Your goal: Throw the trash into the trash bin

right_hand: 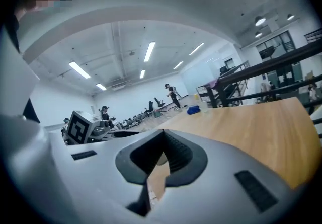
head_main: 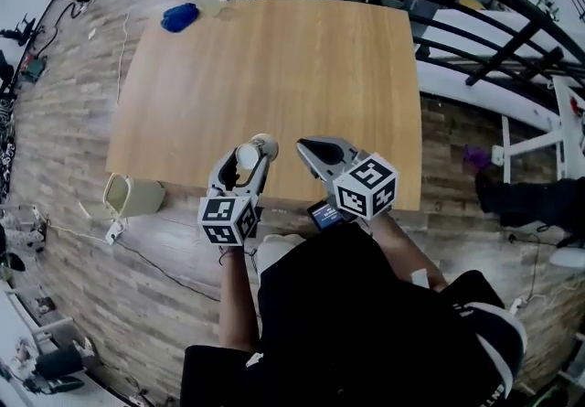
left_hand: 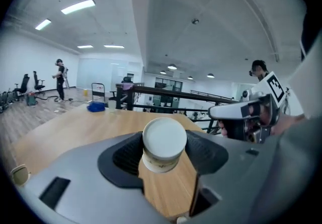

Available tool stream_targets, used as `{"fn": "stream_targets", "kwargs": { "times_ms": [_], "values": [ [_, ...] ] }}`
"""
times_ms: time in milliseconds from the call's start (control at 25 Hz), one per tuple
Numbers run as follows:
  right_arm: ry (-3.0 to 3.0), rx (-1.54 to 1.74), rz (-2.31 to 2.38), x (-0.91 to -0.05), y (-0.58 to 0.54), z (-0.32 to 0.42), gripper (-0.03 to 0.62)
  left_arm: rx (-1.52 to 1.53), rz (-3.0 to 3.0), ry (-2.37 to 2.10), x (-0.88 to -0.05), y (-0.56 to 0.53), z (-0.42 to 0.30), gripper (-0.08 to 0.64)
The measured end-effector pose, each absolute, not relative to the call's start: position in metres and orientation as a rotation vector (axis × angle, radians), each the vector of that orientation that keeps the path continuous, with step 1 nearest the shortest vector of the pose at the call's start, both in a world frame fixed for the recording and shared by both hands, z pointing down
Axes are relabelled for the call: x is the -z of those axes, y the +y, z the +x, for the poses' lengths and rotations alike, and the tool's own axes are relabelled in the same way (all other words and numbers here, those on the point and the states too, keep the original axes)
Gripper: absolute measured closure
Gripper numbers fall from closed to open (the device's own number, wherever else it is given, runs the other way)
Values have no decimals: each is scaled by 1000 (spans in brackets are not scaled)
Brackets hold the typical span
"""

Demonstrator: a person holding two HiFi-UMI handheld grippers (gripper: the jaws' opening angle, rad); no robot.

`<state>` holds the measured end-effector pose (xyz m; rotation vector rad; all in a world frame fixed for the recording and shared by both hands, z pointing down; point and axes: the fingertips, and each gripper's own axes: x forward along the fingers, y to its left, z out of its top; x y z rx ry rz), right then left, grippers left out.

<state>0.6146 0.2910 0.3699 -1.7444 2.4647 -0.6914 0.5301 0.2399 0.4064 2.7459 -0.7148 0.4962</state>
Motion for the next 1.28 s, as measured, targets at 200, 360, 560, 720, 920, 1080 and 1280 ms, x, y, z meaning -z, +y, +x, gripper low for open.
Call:
{"fn": "stream_targets", "kwargs": {
  "times_ms": [200, 360, 560, 720, 920, 1080, 1280],
  "values": [
    [2649, 647, -1553, -348, 238, 529, 595, -382, 2721, -1014, -369, 198, 432, 287],
    [2741, 620, -1443, -331, 212, 463, 595, -354, 2700, -1185, -347, 177, 356, 287],
    [2848, 536, -1330, -310, 183, 387, 595, -133, 2626, -1276, -319, 163, 278, 287],
    [2907, 502, -1257, -311, 169, 329, 595, -61, 2616, -1322, -311, 163, 224, 287],
    [3015, 494, -1121, -323, 158, 251, 595, 22, 2549, -1448, -312, 169, 150, 287],
    [3160, 445, -967, -328, 150, 186, 595, 91, 2449, -1549, -319, 163, 95, 287],
    [3217, 433, -861, -334, 121, 131, 595, 150, 2371, -1582, -333, 142, 52, 287]
  ]
}}
